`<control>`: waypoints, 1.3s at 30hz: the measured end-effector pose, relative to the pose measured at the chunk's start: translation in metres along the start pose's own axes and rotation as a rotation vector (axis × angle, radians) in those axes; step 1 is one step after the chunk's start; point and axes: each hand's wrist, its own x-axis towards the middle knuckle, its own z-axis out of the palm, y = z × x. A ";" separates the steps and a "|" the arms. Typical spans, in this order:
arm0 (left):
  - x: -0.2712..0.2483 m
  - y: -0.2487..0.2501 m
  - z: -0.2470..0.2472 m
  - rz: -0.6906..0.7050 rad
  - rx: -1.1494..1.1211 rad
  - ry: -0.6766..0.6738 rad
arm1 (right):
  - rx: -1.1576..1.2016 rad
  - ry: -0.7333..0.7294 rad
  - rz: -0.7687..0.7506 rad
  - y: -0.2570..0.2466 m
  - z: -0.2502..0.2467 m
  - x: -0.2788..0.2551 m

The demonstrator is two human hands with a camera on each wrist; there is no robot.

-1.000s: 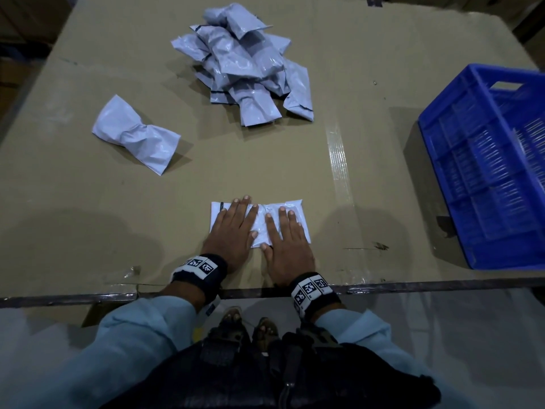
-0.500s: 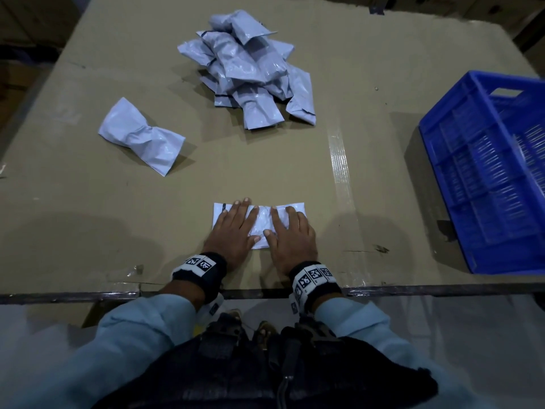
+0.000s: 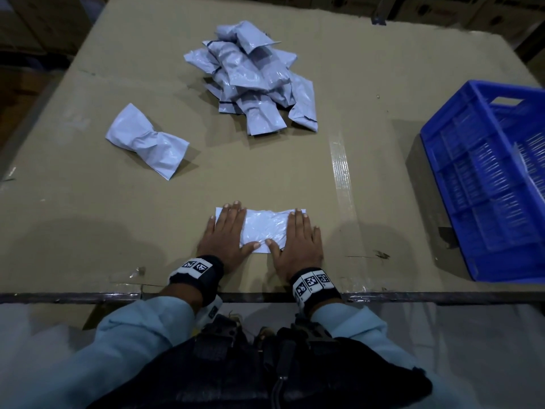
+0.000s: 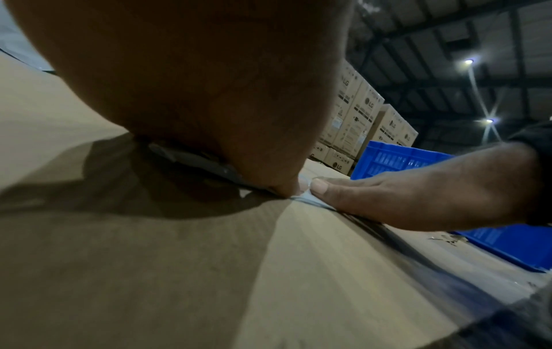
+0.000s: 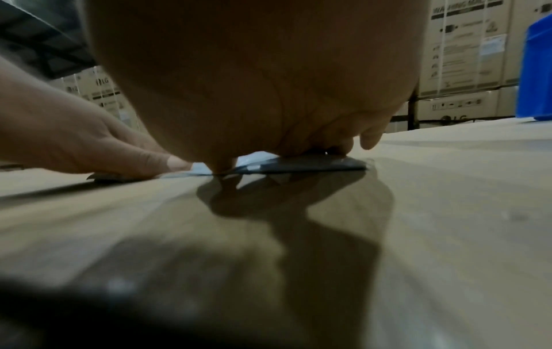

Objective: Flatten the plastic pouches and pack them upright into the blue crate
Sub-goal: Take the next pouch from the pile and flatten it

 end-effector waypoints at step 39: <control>0.000 -0.002 -0.006 0.259 0.139 -0.035 | -0.053 -0.114 -0.165 -0.005 -0.003 0.001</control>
